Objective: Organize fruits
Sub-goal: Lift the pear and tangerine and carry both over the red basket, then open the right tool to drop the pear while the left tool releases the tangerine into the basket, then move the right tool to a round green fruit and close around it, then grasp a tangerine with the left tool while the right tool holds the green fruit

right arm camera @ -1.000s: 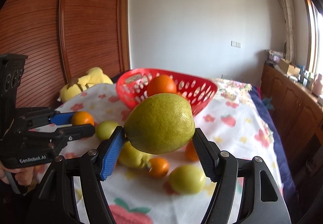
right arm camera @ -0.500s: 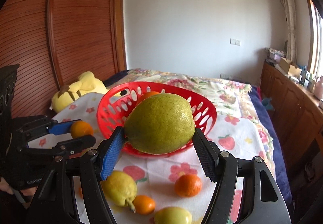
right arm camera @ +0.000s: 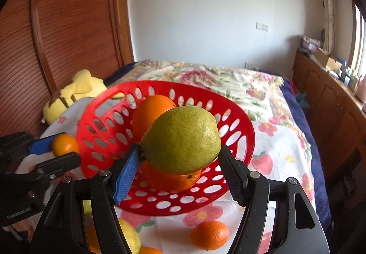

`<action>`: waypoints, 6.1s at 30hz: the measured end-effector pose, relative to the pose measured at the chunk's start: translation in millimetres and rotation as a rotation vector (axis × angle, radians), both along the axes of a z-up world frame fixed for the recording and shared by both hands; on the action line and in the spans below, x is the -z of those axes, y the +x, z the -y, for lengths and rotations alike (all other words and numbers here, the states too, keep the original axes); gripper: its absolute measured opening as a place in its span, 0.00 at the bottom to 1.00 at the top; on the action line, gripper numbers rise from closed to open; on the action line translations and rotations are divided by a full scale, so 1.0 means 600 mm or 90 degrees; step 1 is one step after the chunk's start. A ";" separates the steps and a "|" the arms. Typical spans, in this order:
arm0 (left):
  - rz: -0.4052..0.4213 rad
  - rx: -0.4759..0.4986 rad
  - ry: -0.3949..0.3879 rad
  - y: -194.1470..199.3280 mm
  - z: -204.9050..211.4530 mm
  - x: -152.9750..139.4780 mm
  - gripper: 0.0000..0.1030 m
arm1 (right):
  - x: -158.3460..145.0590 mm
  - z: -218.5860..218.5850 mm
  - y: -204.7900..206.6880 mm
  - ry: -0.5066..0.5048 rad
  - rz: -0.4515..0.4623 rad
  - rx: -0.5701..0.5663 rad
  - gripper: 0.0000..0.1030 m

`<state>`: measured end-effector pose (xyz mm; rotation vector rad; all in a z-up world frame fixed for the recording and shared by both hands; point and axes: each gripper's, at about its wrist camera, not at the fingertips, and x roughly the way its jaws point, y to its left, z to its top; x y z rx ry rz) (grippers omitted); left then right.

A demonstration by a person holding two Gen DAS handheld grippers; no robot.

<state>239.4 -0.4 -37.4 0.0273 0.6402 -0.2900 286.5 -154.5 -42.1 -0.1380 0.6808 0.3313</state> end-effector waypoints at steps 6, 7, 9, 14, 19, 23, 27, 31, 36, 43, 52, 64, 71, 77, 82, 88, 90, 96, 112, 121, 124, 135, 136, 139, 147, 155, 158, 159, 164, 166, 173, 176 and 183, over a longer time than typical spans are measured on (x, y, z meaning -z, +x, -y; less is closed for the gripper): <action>-0.003 0.002 0.003 0.011 0.000 0.003 0.33 | 0.001 0.004 0.010 0.007 0.000 0.000 0.69; -0.003 0.001 0.004 0.013 0.001 0.003 0.33 | 0.001 0.003 0.011 0.005 0.003 0.000 0.69; -0.004 0.001 0.004 0.016 0.003 0.002 0.33 | 0.001 0.004 0.010 0.004 0.006 -0.001 0.69; -0.008 0.009 0.015 0.021 0.014 0.006 0.33 | -0.006 0.007 0.019 0.011 0.001 0.002 0.70; -0.018 0.011 0.018 0.026 0.022 0.015 0.33 | -0.024 0.021 0.017 0.037 0.012 0.003 0.73; -0.020 0.013 0.022 0.028 0.027 0.017 0.33 | -0.032 0.029 0.006 0.032 0.028 -0.003 0.73; -0.019 0.014 0.027 0.029 0.029 0.017 0.34 | -0.034 0.038 -0.005 0.040 0.031 -0.007 0.73; -0.021 0.012 0.034 0.032 0.030 0.020 0.34 | -0.031 0.052 -0.026 0.050 0.035 -0.012 0.73; -0.016 0.004 0.034 0.034 0.030 0.022 0.40 | -0.020 0.077 -0.056 0.076 0.032 -0.012 0.73; 0.002 0.007 0.046 0.007 0.028 0.017 0.47 | 0.008 0.107 -0.101 0.089 0.020 0.000 0.73; 0.023 0.020 0.026 -0.059 0.013 0.014 0.49 | 0.047 0.118 -0.159 0.068 0.016 -0.006 0.73; 0.007 0.036 0.019 -0.141 0.007 0.064 0.52 | 0.086 0.117 -0.188 0.058 -0.009 -0.011 0.73; -0.021 0.034 0.015 -0.144 0.006 0.107 0.52 | 0.099 0.109 -0.186 0.044 -0.020 -0.019 0.73; -0.010 0.039 0.009 -0.150 0.007 0.113 0.53 | 0.112 0.105 -0.186 0.031 -0.029 -0.022 0.73; -0.002 0.039 0.001 -0.155 0.003 0.116 0.55 | 0.125 0.101 -0.178 0.021 -0.054 -0.015 0.72; 0.003 0.040 0.001 -0.156 0.004 0.117 0.56 | 0.131 0.097 -0.176 0.014 -0.065 -0.022 0.58; 0.003 0.039 0.000 -0.156 0.004 0.117 0.57 | 0.130 0.095 -0.179 0.008 -0.060 -0.024 0.56; 0.002 0.042 0.000 -0.156 0.004 0.118 0.58 | 0.124 0.096 -0.183 0.016 -0.041 -0.015 0.56; -0.016 0.059 0.016 -0.164 0.020 0.113 0.58 | 0.127 0.098 -0.187 0.013 -0.037 -0.013 0.56; -0.038 0.065 0.029 -0.161 0.040 0.116 0.58 | 0.126 0.096 -0.189 0.014 -0.033 -0.014 0.56; -0.045 0.062 0.030 -0.157 0.042 0.121 0.58 | 0.126 0.095 -0.189 0.015 -0.033 -0.015 0.56; -0.059 0.077 0.049 -0.150 0.051 0.137 0.49 | 0.125 0.093 -0.193 0.013 -0.026 -0.022 0.56; -0.065 0.079 0.050 -0.150 0.052 0.139 0.49 | 0.125 0.093 -0.193 0.013 -0.026 -0.023 0.56; -0.073 0.075 0.052 -0.147 0.052 0.143 0.45 | 0.126 0.093 -0.194 0.013 -0.026 -0.025 0.56; -0.072 0.073 0.035 -0.148 0.045 0.144 0.44 | 0.128 0.092 -0.194 0.014 -0.024 -0.031 0.56; -0.070 0.072 0.034 -0.148 0.043 0.144 0.44 | 0.129 0.091 -0.195 0.014 -0.025 -0.032 0.56; -0.064 0.068 0.030 -0.150 0.040 0.141 0.44 | 0.129 0.091 -0.194 0.014 -0.025 -0.032 0.56; -0.059 0.065 0.028 -0.151 0.037 0.139 0.43 | 0.129 0.091 -0.194 0.014 -0.025 -0.032 0.56; -0.044 0.066 0.004 -0.156 0.025 0.123 0.43 | 0.128 0.091 -0.194 0.016 -0.024 -0.032 0.56; -0.036 0.062 0.000 -0.157 0.020 0.113 0.43 | 0.128 0.092 -0.192 0.016 -0.026 -0.030 0.56; -0.001 0.054 -0.020 -0.155 0.003 0.064 0.43 | 0.127 0.094 -0.193 0.015 -0.024 -0.025 0.56; 0.003 0.054 -0.025 -0.155 0.002 0.055 0.43 | 0.126 0.095 -0.193 0.014 -0.023 -0.022 0.56; 0.012 0.066 -0.028 -0.165 0.015 0.044 0.43 | 0.125 0.096 -0.196 0.014 -0.018 -0.021 0.56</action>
